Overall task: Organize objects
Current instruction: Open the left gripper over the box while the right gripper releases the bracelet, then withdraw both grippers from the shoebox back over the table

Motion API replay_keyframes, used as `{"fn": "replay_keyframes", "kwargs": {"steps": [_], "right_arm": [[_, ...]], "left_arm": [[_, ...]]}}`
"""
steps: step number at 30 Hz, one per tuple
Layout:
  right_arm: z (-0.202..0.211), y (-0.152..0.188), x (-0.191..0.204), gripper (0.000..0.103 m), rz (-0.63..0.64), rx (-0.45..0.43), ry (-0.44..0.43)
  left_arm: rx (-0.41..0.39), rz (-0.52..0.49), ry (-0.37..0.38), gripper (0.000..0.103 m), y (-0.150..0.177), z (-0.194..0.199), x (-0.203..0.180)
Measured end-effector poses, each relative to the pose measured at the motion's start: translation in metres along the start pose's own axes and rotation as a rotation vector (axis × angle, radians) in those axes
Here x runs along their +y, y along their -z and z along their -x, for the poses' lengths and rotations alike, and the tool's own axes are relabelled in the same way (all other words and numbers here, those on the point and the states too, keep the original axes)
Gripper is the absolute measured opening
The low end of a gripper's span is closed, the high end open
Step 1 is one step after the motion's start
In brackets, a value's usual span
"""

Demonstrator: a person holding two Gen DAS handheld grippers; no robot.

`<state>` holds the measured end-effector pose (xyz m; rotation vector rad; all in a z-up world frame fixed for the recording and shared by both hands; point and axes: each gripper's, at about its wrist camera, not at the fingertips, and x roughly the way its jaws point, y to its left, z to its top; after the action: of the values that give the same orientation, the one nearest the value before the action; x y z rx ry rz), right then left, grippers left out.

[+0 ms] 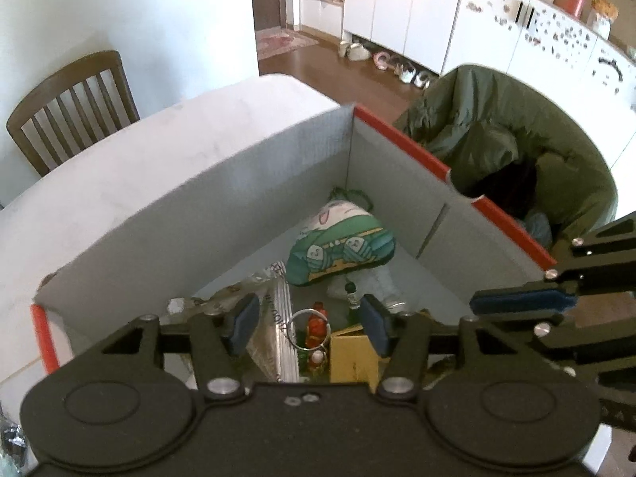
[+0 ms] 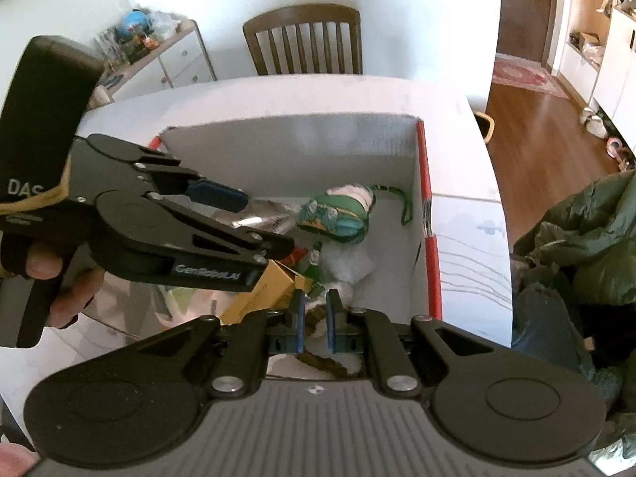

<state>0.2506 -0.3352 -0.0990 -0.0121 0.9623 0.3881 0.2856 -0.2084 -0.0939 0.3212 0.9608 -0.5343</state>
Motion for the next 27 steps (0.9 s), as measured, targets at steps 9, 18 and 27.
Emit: {"fn": "replay_keyframes", "kwargs": {"steps": [9, 18, 27], "right_arm": [[0.025, -0.006, 0.015, 0.013, 0.008, -0.057, -0.012], [0.043, -0.014, 0.043, 0.034, 0.013, -0.106, -0.009], [0.05, -0.022, 0.093, 0.056, 0.036, -0.147, -0.013]], "left_arm": [[-0.081, 0.038, -0.002, 0.065, 0.012, 0.049, 0.008], [-0.163, 0.082, -0.019, 0.076, 0.037, 0.097, 0.03], [-0.219, 0.165, -0.067, 0.088, 0.075, 0.14, 0.085]]}}
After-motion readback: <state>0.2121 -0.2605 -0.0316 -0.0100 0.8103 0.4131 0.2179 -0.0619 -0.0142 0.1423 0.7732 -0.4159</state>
